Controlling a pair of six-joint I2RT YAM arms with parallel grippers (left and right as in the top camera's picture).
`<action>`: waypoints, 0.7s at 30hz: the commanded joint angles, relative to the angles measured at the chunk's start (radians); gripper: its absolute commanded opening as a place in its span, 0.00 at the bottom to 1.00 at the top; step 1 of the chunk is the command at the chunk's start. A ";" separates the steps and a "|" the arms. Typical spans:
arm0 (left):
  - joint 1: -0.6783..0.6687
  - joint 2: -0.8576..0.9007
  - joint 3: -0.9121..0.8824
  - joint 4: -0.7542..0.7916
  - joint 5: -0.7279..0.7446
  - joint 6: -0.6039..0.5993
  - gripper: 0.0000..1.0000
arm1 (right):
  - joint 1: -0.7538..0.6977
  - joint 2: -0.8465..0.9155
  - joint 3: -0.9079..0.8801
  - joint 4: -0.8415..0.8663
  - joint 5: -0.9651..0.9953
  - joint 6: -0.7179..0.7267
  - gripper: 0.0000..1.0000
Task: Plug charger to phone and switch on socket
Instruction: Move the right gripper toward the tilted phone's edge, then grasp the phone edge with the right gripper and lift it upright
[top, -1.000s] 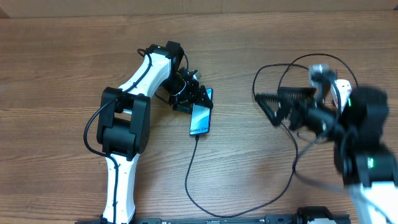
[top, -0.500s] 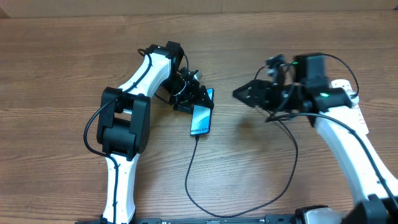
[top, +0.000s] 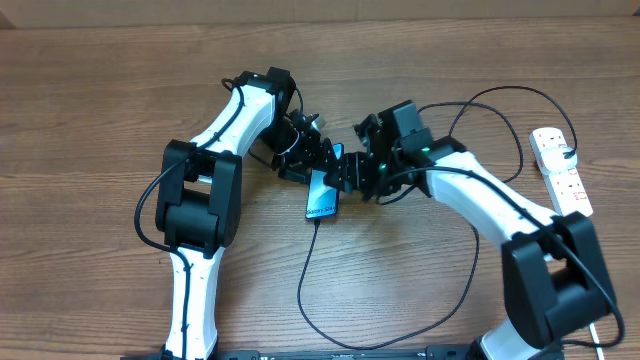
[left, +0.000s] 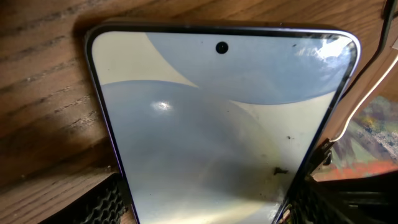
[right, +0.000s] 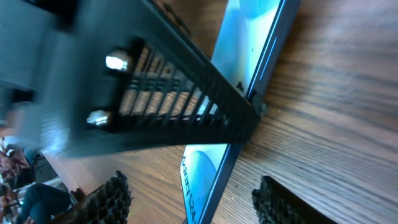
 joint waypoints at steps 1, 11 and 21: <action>-0.001 0.005 0.009 -0.009 0.048 0.019 0.67 | 0.031 0.032 0.005 0.024 0.031 0.033 0.62; -0.001 0.005 0.009 -0.010 0.048 0.019 0.68 | 0.101 0.044 -0.003 0.056 0.206 0.153 0.48; -0.001 0.005 0.009 -0.018 0.069 0.020 0.68 | 0.129 0.045 -0.021 0.098 0.261 0.182 0.46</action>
